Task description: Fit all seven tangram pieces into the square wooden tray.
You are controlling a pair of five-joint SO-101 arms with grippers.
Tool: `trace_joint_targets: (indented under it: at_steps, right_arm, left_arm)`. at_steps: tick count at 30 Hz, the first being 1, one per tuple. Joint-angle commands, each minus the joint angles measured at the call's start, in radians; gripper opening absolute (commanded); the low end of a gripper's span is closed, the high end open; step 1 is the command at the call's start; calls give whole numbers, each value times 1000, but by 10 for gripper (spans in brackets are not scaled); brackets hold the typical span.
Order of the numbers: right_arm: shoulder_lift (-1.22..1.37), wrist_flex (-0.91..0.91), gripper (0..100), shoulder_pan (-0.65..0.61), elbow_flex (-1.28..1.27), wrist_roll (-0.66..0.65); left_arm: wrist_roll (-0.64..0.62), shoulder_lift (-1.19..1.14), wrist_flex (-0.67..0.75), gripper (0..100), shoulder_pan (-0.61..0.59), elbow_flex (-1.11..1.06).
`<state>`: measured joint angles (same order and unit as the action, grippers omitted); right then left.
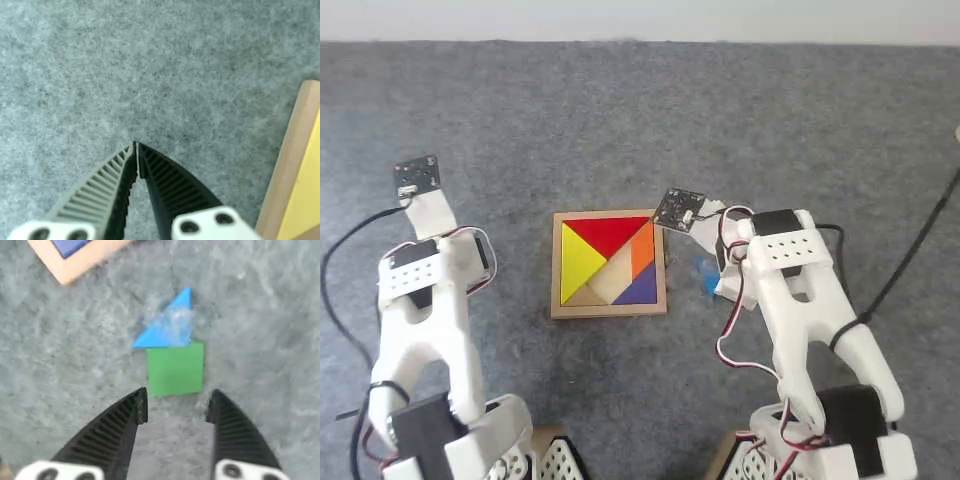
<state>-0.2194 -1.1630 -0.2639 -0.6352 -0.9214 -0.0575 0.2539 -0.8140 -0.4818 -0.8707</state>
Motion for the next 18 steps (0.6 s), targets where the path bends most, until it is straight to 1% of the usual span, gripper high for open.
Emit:
trace_joint_targets:
  at_steps: [1,2,4,9,18]
  right_arm:
    - [18,24,345,5,8,-66]
    - [28,24,369,4,8,-80]
    - [48,24,384,4,8,-92]
    - [125,31,383,4,9,-92]
    - [255,162,383,-13,6,-94]
  left_arm:
    - [9,9,20,13,8,12]
    - [9,9,20,13,8,12]
    - [9,9,20,13,8,12]
    - [9,9,20,13,8,12]
    - [9,9,20,13,8,12]
